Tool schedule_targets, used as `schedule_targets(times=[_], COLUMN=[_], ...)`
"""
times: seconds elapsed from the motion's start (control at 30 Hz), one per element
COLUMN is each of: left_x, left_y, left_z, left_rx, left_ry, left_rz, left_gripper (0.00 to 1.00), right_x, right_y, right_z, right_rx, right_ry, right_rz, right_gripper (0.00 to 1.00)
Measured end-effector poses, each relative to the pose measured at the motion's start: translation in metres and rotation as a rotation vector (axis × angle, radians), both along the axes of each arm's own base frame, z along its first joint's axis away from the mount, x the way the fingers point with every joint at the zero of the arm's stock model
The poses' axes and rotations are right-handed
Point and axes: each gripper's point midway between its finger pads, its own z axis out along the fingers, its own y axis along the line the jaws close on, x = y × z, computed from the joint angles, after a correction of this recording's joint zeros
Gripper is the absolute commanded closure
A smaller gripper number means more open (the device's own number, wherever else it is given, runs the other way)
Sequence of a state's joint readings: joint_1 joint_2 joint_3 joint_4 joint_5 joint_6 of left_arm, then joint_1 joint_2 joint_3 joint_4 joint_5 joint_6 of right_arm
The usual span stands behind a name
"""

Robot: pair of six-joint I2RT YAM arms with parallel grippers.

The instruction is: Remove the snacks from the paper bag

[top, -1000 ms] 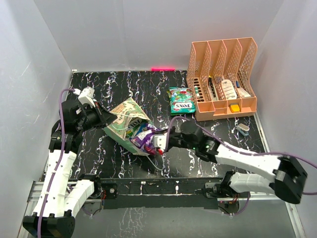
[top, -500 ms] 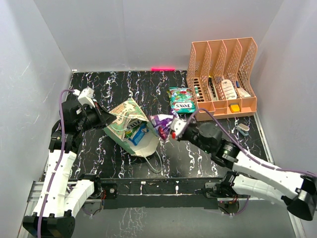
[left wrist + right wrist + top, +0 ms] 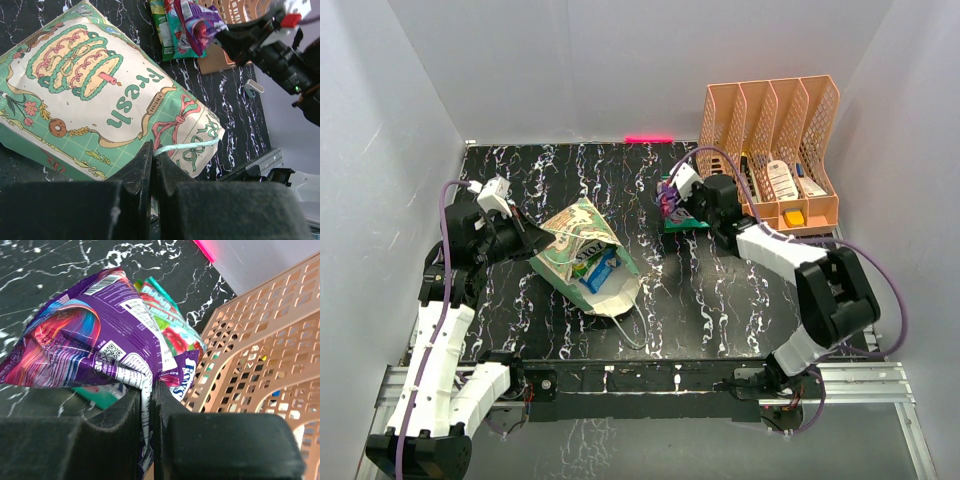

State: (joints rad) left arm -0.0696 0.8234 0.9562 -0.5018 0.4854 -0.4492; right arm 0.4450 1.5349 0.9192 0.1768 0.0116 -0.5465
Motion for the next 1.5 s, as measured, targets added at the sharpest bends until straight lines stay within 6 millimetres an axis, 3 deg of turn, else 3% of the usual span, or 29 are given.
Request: schedule_targets(times=[0.17, 0.3, 0.7, 0.93, 1.13, 1.37, 1.5], left_x=[0.001, 0.002, 0.003, 0.002, 0.002, 0.001, 0.001], left_y=[0.0, 0.0, 0.0, 0.0, 0.0, 0.0, -0.001], left_z=[0.001, 0.002, 0.002, 0.003, 0.003, 0.002, 0.003], left_rx=[0.003, 0.003, 0.003, 0.003, 0.003, 0.002, 0.001], left_ry=[0.005, 0.005, 0.007, 0.007, 0.009, 0.013, 0.013], left_rz=[-0.001, -0.001, -0.002, -0.002, -0.002, -0.003, -0.006], left_gripper=[1.0, 1.0, 1.0, 1.0, 1.0, 1.0, 1.0], right_x=[0.04, 0.056, 0.079, 0.079, 0.077, 0.063, 0.047], right_y=[-0.007, -0.012, -0.025, -0.034, -0.036, -0.038, -0.034], right_z=[-0.01, -0.014, -0.039, -0.047, -0.051, -0.065, -0.047], right_rx=[0.034, 0.049, 0.032, 0.038, 0.047, 0.026, 0.04], right_ry=[0.009, 0.005, -0.008, -0.021, -0.029, 0.042, 0.049], right_rz=[-0.01, -0.009, -0.033, -0.053, -0.053, -0.02, 0.022], right_gripper=[0.93, 0.93, 0.93, 0.92, 0.71, 0.56, 0.46])
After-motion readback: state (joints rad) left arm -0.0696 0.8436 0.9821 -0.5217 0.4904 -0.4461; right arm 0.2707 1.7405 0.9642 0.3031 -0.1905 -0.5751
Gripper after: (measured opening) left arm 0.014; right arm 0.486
